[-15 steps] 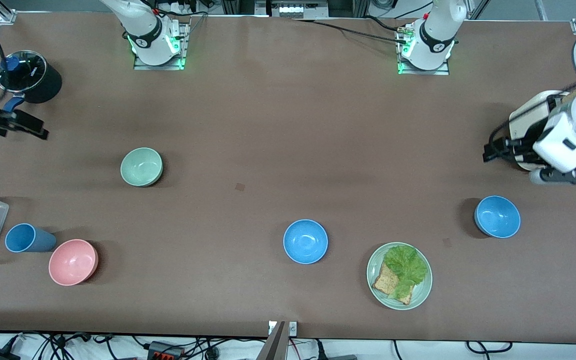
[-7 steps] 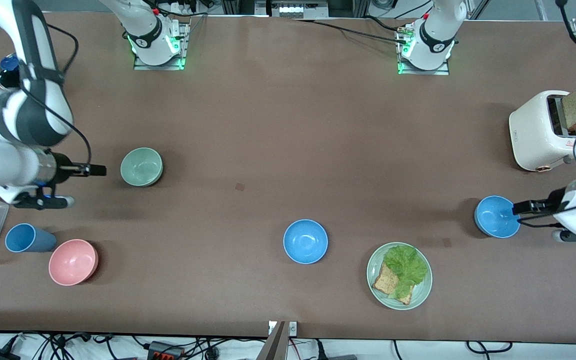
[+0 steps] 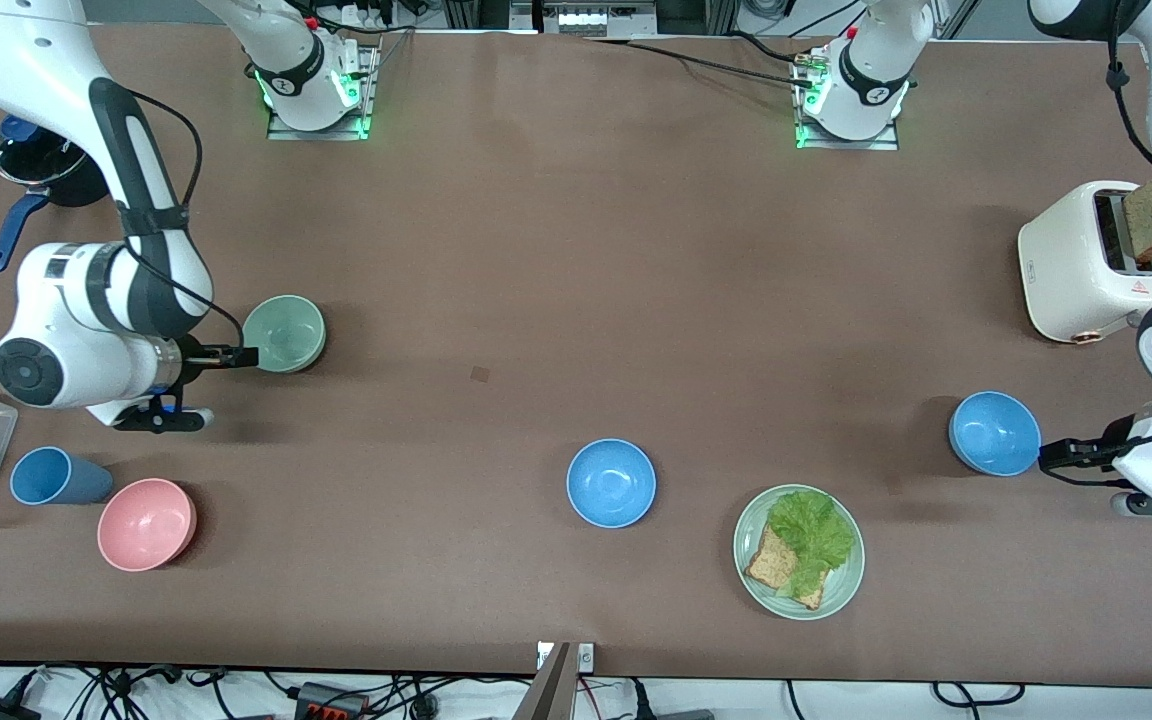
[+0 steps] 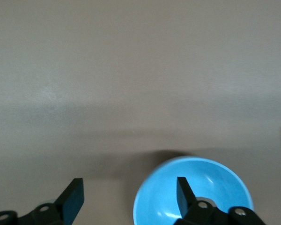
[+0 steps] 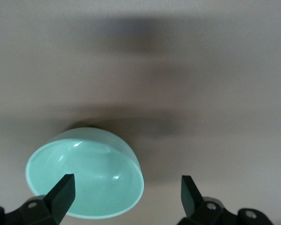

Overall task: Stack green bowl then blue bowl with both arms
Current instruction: 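Grasp the green bowl with the right gripper while the left gripper grasps the blue bowl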

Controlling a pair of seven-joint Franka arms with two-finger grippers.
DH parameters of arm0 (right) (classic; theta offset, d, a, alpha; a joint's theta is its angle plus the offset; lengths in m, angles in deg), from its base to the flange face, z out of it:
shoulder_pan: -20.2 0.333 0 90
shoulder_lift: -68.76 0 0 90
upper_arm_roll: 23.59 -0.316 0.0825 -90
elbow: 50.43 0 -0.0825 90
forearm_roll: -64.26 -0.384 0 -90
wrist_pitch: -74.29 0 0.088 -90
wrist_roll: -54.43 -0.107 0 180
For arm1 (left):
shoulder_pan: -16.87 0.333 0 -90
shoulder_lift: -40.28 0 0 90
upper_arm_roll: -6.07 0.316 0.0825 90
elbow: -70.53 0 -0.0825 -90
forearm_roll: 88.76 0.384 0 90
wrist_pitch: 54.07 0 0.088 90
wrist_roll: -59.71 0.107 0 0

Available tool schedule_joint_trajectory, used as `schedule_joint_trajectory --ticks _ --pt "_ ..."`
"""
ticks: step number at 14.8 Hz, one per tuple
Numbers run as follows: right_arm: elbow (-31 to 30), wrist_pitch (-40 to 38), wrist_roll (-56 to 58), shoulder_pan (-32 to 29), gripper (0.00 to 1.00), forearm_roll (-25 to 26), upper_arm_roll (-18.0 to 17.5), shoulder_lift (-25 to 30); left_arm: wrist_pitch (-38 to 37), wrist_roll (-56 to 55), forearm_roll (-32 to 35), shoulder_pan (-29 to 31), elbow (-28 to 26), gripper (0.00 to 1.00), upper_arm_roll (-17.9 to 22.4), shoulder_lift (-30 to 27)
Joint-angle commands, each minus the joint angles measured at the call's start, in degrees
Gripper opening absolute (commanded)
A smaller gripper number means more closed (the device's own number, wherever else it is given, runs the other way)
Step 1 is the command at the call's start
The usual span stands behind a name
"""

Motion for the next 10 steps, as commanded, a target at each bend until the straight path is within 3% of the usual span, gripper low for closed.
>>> schedule_joint_trajectory --ticks 1,5,10 --pt "-1.7 2.6 1.1 0.8 0.96 -0.9 0.1 -1.7 1.9 1.2 1.3 1.6 -0.3 0.83 -0.6 1.5" --pt "-3.5 1.8 0.2 1.2 0.7 -0.9 0.1 -1.5 4.4 1.1 0.9 2.4 -4.2 0.77 -1.2 1.4" --pt "-3.7 0.9 0.6 0.4 0.19 -0.9 0.2 -1.1 2.8 0.7 0.7 2.7 -7.4 0.73 -1.5 -0.2"
